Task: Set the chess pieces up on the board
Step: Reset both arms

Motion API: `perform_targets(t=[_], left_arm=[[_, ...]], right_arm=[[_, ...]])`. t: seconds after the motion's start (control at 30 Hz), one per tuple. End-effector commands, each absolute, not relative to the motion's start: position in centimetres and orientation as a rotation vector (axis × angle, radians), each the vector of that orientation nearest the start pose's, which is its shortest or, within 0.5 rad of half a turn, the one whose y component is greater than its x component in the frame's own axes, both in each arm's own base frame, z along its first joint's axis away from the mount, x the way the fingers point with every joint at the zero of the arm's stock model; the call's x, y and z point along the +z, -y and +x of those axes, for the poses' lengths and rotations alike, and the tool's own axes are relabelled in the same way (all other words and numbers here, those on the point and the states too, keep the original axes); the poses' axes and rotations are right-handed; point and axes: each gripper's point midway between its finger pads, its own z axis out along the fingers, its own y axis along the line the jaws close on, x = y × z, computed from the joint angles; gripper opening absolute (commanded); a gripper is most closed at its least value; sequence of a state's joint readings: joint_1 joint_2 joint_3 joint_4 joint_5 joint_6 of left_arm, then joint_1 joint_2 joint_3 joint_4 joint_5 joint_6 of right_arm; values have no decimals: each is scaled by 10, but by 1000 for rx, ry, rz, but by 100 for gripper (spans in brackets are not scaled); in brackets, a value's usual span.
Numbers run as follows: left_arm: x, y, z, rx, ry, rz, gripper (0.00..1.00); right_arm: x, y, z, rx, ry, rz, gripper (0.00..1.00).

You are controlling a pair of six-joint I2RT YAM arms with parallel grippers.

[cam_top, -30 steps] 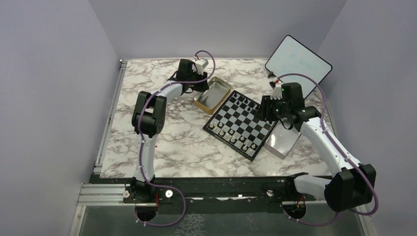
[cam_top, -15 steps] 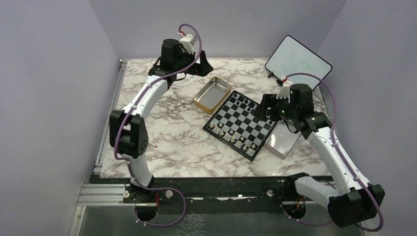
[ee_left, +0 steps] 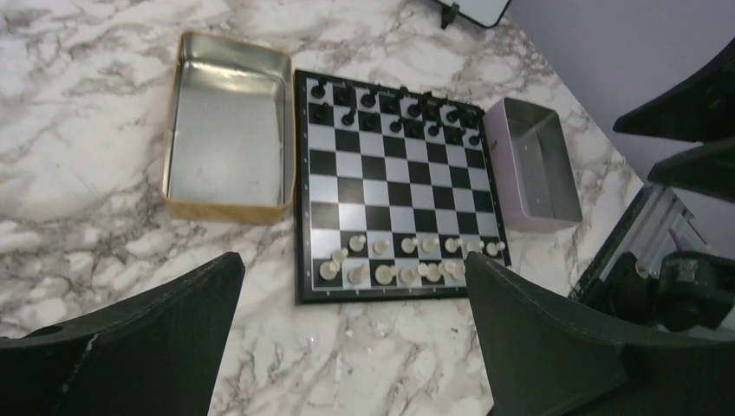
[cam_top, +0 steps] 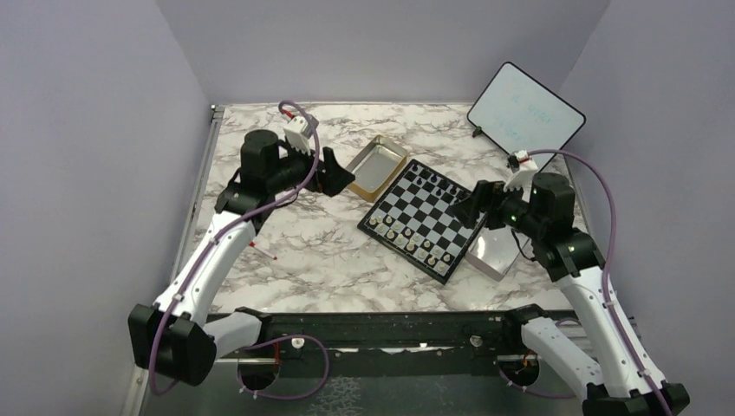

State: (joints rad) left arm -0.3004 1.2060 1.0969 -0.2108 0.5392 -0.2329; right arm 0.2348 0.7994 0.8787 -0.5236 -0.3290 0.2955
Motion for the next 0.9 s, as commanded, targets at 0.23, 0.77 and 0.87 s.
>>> perform_targets(t=[0.23, 0.77, 0.87], left_arm=[[274, 194, 254, -978, -1799, 441, 99], [290, 198, 247, -1023, -1760, 451, 99], [291, 197, 246, -1022, -1756, 445, 99]], right_arm=[[252, -99, 233, 562, -1913, 25, 100], [282, -100, 225, 609, -1845, 46, 100], [285, -101, 224, 616, -1836, 41, 100]])
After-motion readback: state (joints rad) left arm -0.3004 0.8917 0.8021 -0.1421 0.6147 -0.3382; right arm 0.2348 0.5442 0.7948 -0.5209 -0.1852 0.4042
